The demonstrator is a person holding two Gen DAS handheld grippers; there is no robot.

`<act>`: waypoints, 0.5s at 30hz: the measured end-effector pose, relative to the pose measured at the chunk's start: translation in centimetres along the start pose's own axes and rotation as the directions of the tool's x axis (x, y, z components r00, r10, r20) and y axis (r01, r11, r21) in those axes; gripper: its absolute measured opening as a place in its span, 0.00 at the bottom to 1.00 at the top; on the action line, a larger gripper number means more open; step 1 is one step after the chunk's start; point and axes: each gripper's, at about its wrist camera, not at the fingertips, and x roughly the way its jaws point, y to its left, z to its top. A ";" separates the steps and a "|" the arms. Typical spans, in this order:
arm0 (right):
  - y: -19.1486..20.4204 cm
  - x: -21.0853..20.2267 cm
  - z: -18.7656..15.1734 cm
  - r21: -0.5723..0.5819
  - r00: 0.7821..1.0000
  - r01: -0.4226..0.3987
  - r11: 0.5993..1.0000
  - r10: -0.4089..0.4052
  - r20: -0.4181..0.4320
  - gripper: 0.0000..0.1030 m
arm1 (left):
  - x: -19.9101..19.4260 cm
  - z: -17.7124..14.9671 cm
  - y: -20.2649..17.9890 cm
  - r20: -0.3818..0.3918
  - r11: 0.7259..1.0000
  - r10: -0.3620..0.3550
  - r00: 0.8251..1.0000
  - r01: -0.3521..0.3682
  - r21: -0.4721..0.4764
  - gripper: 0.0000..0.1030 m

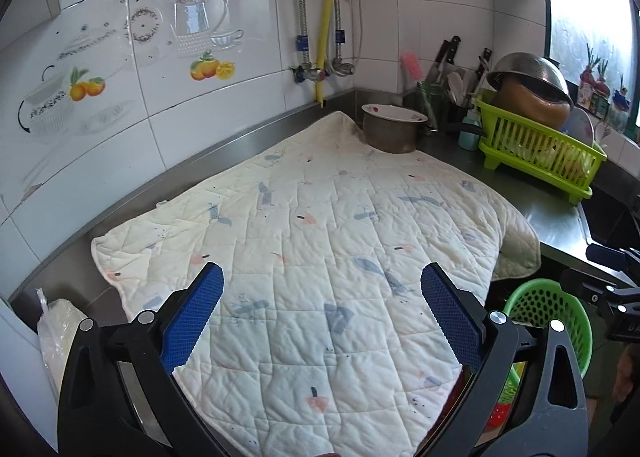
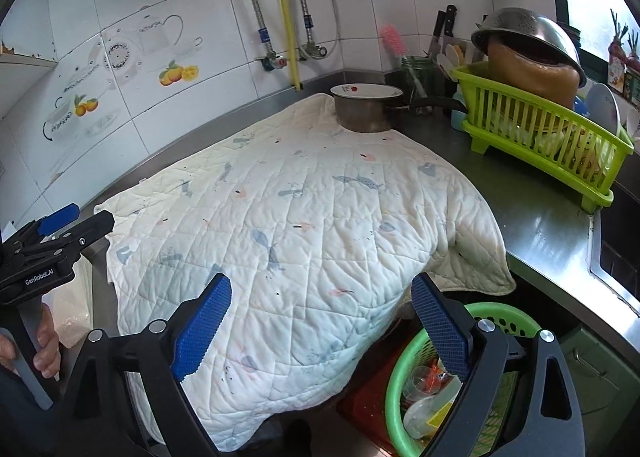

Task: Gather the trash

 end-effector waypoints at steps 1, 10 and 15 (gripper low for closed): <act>0.2 0.0 0.1 -0.005 1.000 -0.001 1.000 0.001 0.001 0.86 | -0.2 -0.1 0.2 0.003 1.000 0.001 1.000 -0.001 0.001 0.95; 0.7 0.0 0.5 -0.017 1.000 0.000 1.000 0.000 0.010 0.86 | -1.0 -0.6 0.6 0.012 1.000 -0.009 1.000 0.009 0.006 0.95; 0.9 -0.4 0.6 -0.026 1.000 0.008 1.000 -0.007 0.022 0.87 | -1.4 -0.7 0.4 0.013 0.999 -0.048 0.999 0.048 0.007 0.95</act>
